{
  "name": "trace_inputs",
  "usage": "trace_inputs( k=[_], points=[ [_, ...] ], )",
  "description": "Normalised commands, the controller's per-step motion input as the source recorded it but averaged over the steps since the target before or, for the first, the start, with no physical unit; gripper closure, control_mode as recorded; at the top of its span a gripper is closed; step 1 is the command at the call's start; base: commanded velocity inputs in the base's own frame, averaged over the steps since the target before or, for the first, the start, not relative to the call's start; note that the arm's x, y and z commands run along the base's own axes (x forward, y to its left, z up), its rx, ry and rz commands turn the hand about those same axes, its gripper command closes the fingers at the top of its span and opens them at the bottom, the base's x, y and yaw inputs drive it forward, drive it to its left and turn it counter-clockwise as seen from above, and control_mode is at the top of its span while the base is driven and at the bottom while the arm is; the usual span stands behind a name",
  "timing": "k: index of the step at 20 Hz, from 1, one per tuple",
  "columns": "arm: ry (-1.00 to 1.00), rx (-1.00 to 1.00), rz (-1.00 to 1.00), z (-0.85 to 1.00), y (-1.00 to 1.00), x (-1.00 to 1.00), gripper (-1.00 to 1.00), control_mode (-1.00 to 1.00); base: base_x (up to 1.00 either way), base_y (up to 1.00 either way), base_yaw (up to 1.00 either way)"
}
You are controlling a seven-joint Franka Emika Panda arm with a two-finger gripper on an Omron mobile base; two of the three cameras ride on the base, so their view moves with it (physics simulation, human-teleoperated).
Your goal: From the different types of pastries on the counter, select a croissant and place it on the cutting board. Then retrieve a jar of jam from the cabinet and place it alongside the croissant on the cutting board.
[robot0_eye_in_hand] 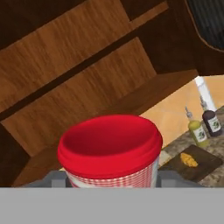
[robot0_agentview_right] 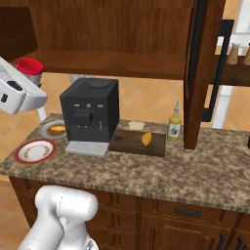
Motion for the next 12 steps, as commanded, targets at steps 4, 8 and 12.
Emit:
trace_inputs(
  k=[4, 8, 12],
  points=[
    [0.22, 0.15, -0.04, 0.00, -0.77, -0.81, 1.00, -1.00, 0.00, 0.00, 0.00],
    [0.35, 0.12, 0.07, 0.00, -0.76, -0.03, 1.00, -1.00, 0.00, 0.00, 0.00],
    [0.49, 0.05, 0.23, -0.20, -0.62, 0.52, 1.00, -1.00, 0.00, 0.00, 0.00]
  ],
)
